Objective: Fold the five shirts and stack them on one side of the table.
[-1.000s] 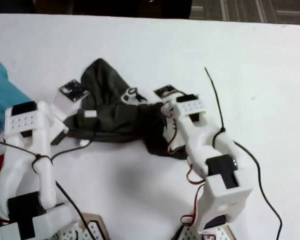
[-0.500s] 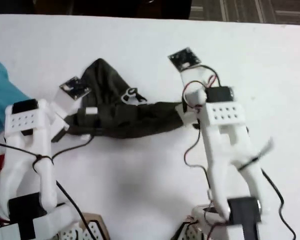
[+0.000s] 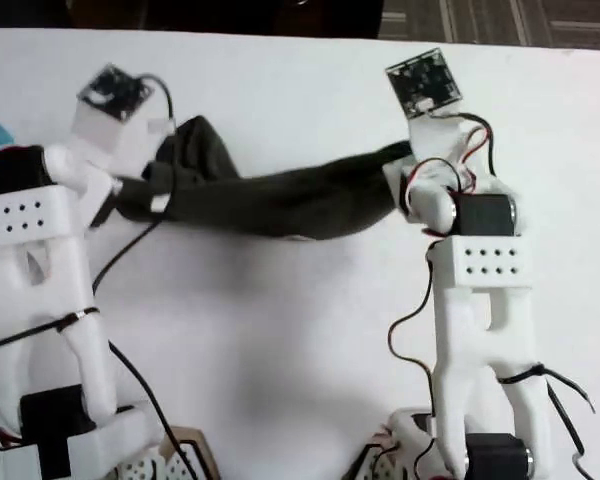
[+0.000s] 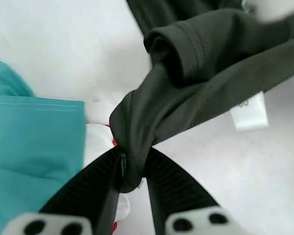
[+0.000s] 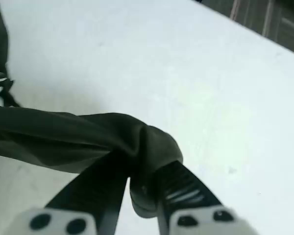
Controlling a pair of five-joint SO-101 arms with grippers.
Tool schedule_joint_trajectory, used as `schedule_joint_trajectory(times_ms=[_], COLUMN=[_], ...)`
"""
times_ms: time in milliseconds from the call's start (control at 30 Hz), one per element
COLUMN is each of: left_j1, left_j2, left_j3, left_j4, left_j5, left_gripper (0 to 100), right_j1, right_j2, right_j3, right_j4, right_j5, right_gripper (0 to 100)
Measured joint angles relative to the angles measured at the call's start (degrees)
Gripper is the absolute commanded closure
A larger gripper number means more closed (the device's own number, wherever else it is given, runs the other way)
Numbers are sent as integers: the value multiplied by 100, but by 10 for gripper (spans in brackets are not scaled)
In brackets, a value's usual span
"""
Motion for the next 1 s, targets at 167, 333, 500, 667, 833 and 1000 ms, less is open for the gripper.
schedule_joint_trajectory(times_ms=[167, 333, 500, 667, 833, 1000], left_j1=[325, 448, 448, 448, 448, 448], left_j2=[0, -70, -686, -1424, -2075, -2497], left_j3=[-1433, -2787, -3165, -3182, -3138, -2857], left_j4=[782, 1196, 1213, 1213, 1213, 1213], left_j5=[519, 853, 932, 932, 932, 932], left_gripper=[976, 976, 976, 976, 976, 976], right_j1=[246, 387, 484, 571, 607, 791], right_j2=[-360, -870, -1231, -1477, -1705, -1952], right_j3=[-554, -1371, -2004, -2611, -3270, -4132], right_j4=[-18, 273, 352, 615, 1187, 1793], right_j5=[0, 0, 0, 0, 0, 88], right_gripper=[979, 979, 979, 979, 979, 980])
